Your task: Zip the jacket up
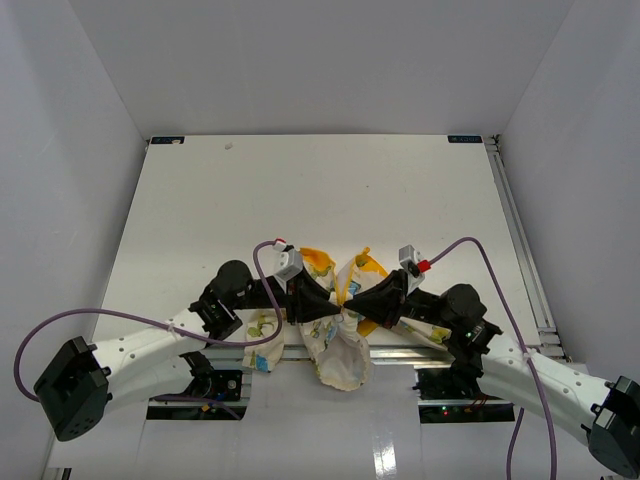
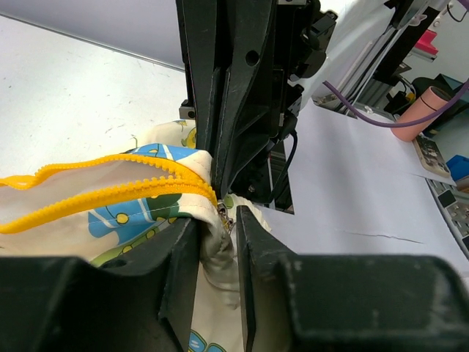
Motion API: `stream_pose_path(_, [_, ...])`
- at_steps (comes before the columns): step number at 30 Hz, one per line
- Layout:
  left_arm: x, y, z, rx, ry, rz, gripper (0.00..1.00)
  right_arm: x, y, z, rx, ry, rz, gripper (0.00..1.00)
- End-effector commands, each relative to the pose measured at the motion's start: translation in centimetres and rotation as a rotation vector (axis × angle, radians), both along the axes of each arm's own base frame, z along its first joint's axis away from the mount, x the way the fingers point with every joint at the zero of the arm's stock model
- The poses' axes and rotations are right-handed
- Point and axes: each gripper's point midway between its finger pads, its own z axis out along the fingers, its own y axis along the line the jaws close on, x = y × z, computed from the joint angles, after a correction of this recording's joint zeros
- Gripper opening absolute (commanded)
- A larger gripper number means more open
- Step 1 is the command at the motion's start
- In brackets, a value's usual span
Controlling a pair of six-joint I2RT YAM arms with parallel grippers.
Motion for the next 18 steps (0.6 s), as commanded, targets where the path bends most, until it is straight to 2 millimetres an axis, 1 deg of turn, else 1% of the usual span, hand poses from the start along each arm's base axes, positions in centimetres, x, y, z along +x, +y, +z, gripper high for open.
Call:
stream_pose_path(1, [-0.2, -0.1, 2.0, -0.039, -0.027, -0.011, 0.27, 0.0, -0.2, 2.3, 0.062, -0.061, -0.009, 0.08])
stream_pose_path(4, [-0.3, -0.4, 1.8, -0.032, -0.016, -0.029, 0.17, 0.0, -0.2, 2.2, 0.06, -0.06, -0.009, 0.08])
stream_pose_path(6, [-0.4, -0.6, 1.7, -0.024, -0.011, -0.04, 0.04, -0.1, -0.2, 2.3, 0.061, -0.061, -0.008, 0.08])
stream_pose_path(7, [-0.3, -0.6, 1.6, -0.018, -0.008, -0.044, 0.0, -0.1, -0.2, 2.3, 0.061, -0.062, -0.009, 0.08])
stream_pose_path(11, [-0.6, -0.6, 1.3, -0.004, -0.009, -0.058, 0.0, 0.1, -0.4, 2.7, 0.063, -0.067, -0.024, 0.08])
stream_pose_path(18, [-0.7, -0.3, 1.5, 0.008, -0.011, -0.05, 0.0, 0.8, -0.5, 4.4, 0.071, -0.088, -0.065, 0.08])
